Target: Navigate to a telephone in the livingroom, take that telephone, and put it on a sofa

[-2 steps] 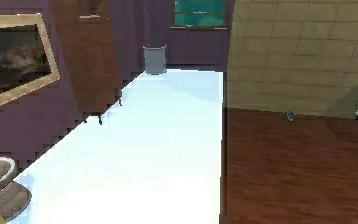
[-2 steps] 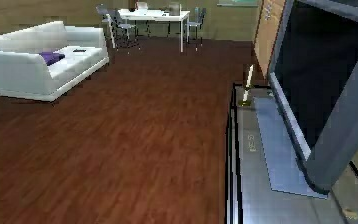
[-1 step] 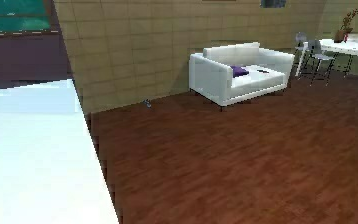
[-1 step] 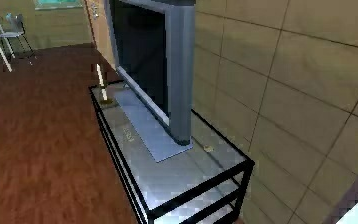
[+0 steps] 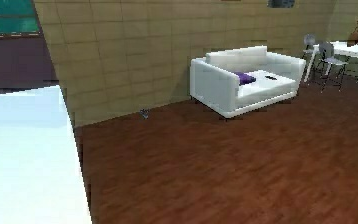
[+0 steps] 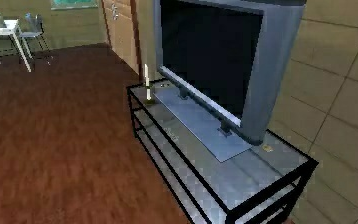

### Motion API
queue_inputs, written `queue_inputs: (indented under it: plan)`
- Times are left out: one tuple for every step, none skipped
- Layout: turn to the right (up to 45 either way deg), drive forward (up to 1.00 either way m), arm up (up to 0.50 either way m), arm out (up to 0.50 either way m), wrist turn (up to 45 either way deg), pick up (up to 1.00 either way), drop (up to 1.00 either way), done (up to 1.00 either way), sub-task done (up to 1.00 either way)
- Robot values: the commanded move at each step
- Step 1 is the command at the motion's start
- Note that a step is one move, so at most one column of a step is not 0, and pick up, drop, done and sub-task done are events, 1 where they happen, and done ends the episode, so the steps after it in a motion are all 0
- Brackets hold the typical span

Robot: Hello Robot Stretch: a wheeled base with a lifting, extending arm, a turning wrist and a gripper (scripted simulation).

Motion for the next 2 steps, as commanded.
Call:
queue_inputs:
  plan:
    - [36.0,0.00,0.00,0.00,0.0,0.00,0.00,0.00,0.00]
    - [0.0,1.00,0.00,0.00,0.0,0.00,0.00,0.00,0.00]
